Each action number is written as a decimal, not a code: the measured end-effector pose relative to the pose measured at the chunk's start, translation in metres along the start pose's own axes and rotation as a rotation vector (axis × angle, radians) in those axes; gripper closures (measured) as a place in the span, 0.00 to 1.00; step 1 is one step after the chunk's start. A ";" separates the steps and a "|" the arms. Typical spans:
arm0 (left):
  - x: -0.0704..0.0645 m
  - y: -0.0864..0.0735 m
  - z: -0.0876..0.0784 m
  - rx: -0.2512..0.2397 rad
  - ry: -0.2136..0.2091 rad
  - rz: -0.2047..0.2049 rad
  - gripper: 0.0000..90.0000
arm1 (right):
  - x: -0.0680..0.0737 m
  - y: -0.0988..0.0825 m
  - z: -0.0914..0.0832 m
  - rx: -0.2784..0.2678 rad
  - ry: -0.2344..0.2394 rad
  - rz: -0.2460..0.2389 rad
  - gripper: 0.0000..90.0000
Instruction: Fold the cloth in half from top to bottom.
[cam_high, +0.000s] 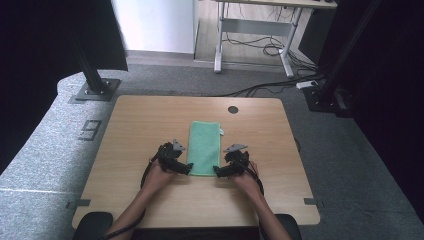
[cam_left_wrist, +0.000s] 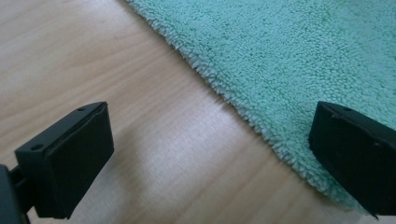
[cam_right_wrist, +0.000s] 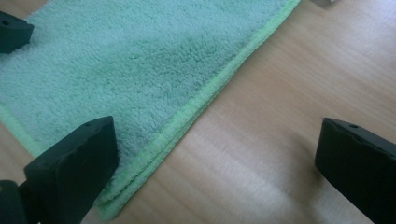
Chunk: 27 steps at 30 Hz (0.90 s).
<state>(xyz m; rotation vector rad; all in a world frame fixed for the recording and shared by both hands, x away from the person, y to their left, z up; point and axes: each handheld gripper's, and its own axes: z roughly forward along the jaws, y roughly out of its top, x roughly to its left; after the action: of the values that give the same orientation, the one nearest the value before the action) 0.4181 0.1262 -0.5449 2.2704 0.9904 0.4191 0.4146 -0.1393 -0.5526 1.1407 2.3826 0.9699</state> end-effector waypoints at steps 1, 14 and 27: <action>-0.001 -0.002 -0.001 0.000 -0.005 0.001 0.00 | 0.001 -0.001 -0.001 0.001 0.006 0.000 0.00; -0.013 -0.025 -0.020 0.005 -0.059 -0.004 0.00 | 0.025 -0.015 -0.016 0.015 0.039 -0.035 0.00; -0.032 -0.048 -0.038 -0.009 -0.086 0.008 0.00 | 0.044 -0.032 -0.031 0.006 0.068 -0.056 0.00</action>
<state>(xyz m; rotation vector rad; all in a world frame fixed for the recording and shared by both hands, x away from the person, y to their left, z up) 0.3509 0.1434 -0.5484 2.2647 0.9344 0.3255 0.3523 -0.1331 -0.5532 1.0530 2.4581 0.9993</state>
